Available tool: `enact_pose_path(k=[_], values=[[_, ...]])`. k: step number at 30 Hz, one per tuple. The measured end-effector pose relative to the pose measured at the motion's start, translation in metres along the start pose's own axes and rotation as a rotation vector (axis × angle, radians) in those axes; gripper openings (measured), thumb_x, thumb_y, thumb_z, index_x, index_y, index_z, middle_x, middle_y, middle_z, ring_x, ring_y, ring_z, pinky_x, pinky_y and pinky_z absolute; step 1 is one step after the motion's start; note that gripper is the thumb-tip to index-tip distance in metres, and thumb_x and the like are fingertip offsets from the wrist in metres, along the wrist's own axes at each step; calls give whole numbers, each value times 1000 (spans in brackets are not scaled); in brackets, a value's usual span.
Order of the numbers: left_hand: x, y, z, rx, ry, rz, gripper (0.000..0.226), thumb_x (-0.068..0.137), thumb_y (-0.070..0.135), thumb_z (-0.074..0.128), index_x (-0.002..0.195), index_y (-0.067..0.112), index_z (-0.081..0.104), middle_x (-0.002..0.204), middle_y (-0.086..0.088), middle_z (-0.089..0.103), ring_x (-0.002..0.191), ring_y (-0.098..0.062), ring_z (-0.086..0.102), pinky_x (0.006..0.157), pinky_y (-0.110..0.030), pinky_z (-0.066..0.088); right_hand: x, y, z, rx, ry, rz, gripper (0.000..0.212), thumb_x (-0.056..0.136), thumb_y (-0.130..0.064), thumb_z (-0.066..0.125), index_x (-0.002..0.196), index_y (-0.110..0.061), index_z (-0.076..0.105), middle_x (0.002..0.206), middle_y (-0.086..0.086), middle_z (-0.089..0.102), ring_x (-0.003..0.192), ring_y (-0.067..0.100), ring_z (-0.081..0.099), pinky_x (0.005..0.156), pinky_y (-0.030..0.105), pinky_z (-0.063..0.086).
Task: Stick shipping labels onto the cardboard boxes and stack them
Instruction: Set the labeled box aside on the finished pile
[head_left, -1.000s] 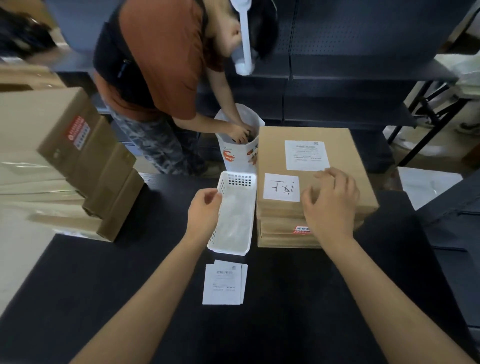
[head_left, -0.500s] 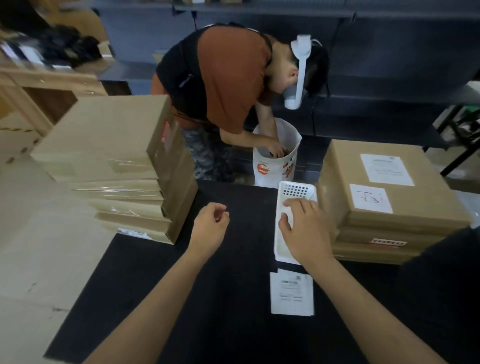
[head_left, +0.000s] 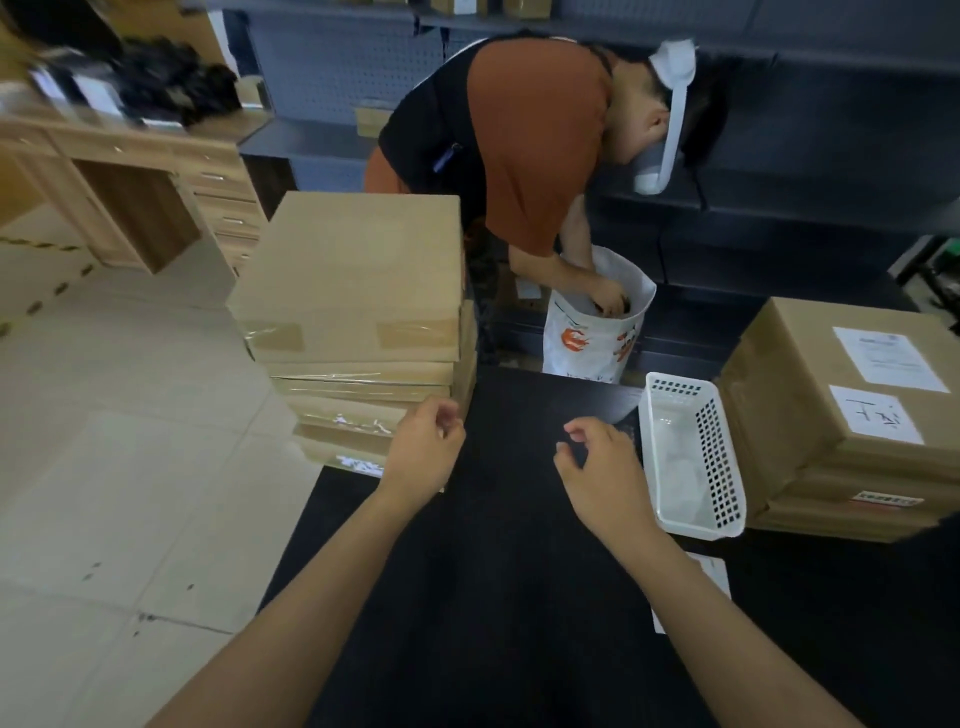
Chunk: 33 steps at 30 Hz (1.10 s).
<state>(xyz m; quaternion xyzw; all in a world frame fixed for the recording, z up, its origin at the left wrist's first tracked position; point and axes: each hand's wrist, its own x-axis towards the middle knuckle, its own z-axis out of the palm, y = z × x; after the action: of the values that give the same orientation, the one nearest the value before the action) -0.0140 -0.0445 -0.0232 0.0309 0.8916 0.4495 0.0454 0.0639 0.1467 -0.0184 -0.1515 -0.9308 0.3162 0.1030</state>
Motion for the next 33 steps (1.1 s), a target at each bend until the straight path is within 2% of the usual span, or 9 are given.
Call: enact_pose_path(k=[6,12,17,20,23,26,28,31,33], values=[[-3,-11,-44,-52,141,-36,25,93,16,54,117,13,59,110,2,60,100,-12,56,84,-20,38,14,-31,16,79,-21,-10,29,92,-29,58,120,-20,57,111,-3,59,110,15,52,87,27,44],[7,-29,-121,-130,457,-169,19,91,12,49,102,17,64,96,3,65,88,-15,59,75,-22,38,41,-79,35,177,1,-29,27,92,-29,58,117,-19,58,112,-3,60,109,15,55,91,34,49],[36,-43,-182,-243,697,-245,17,92,14,43,95,18,59,93,-1,64,83,-17,57,67,-22,38,74,-130,37,339,141,64,26,95,-29,55,115,-13,59,105,-3,60,98,13,55,81,26,39],[65,-40,-206,-314,670,-198,17,96,20,44,100,12,59,94,-1,61,85,-17,54,71,-21,34,94,-160,36,423,215,125,23,99,-32,48,106,-13,57,92,-5,57,91,14,52,78,26,34],[93,-33,-214,-361,508,-142,21,98,30,44,102,14,57,93,1,58,89,-15,52,76,-25,35,112,-181,42,507,257,192,26,99,-39,44,98,-16,54,89,-4,57,87,15,52,77,28,34],[116,-28,-209,-476,271,-163,32,97,42,47,115,17,55,101,6,56,94,-11,51,81,-26,34,123,-193,51,504,245,231,31,96,-38,48,114,-14,56,99,-2,60,88,14,53,71,28,36],[125,-28,-203,-521,180,-171,40,94,41,53,125,16,53,110,5,56,99,-11,52,80,-25,37,124,-196,57,473,209,247,31,95,-35,51,119,-17,52,104,-3,57,84,10,49,62,23,33],[130,-33,-197,-562,211,-151,42,89,29,62,126,15,50,115,1,57,95,-10,57,75,-24,44,124,-196,61,480,196,229,25,91,-30,56,114,-21,49,104,-4,56,83,7,50,61,18,34],[130,-34,-196,-584,250,-140,38,89,25,63,123,15,50,108,4,57,88,-4,55,71,-21,44,124,-195,62,506,193,235,25,90,-29,58,112,-22,48,104,-3,56,85,8,51,63,19,36]])
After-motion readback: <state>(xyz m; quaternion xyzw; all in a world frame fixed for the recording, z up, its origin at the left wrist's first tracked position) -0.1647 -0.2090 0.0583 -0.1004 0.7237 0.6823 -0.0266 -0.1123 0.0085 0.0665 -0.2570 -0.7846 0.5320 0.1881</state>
